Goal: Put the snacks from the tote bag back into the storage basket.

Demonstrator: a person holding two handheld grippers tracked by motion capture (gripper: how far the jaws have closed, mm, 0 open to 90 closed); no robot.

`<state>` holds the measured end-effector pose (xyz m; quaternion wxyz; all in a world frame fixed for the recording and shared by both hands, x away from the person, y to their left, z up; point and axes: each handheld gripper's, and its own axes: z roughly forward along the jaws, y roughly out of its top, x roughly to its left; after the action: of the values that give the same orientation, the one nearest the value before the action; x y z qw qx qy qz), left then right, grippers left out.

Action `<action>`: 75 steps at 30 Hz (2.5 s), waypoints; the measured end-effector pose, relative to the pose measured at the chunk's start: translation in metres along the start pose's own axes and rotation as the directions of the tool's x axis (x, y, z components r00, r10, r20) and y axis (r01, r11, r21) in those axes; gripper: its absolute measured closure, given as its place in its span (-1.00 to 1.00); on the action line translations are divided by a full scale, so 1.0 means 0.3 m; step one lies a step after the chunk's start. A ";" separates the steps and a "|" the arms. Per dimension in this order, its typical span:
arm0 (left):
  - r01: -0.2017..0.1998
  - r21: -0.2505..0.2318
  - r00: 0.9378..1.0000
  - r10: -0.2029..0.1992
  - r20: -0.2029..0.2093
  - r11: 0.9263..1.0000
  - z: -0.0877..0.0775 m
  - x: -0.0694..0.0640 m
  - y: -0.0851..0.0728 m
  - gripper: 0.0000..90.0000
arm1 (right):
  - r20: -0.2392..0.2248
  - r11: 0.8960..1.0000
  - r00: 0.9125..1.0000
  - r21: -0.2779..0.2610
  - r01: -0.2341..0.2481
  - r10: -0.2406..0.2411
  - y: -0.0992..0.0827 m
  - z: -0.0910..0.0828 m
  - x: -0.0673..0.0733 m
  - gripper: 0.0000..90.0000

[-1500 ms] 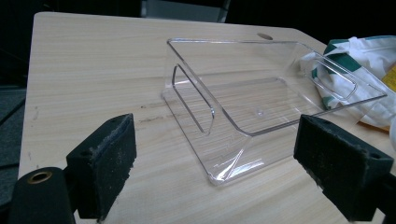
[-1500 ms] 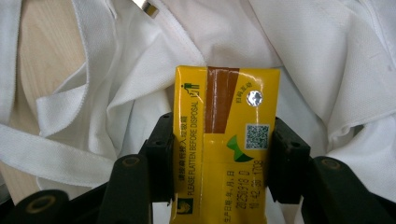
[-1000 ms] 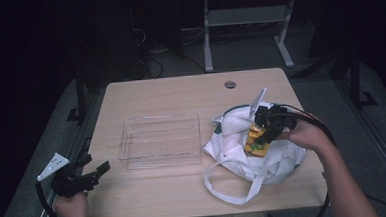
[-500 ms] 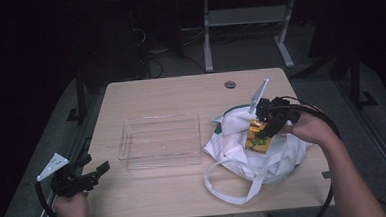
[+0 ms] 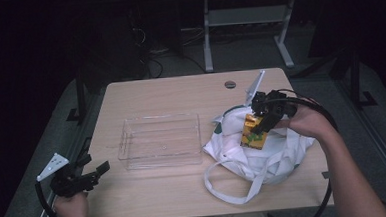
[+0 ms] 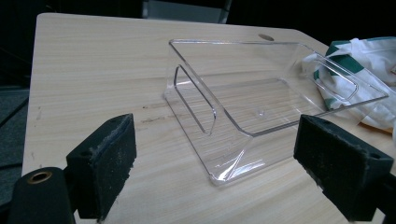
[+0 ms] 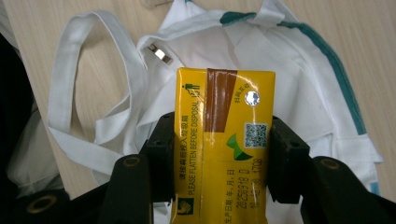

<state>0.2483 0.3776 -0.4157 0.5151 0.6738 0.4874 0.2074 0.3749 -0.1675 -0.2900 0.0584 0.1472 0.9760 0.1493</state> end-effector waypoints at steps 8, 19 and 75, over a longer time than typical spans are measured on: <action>-0.004 0.000 1.000 0.004 0.001 1.000 0.001 0.001 0.000 -0.72 | -0.005 0.999 1.000 -0.025 0.025 -0.025 0.048 -0.029 0.008 0.16; -0.003 0.000 1.000 0.003 -0.001 1.000 0.001 0.003 -0.001 -0.72 | 0.005 0.997 0.998 -0.049 0.059 -0.059 0.119 -0.068 0.024 0.16; 0.007 -0.006 1.000 -0.007 -0.006 1.000 0.001 0.003 -0.003 -0.72 | -0.048 0.970 0.970 -0.042 0.238 -0.240 0.513 -0.028 0.103 0.16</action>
<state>0.2486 0.3783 -0.4167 0.5163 0.6699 0.4909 0.2092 0.3857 -0.0200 -0.2366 0.0527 0.0235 0.9850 0.1626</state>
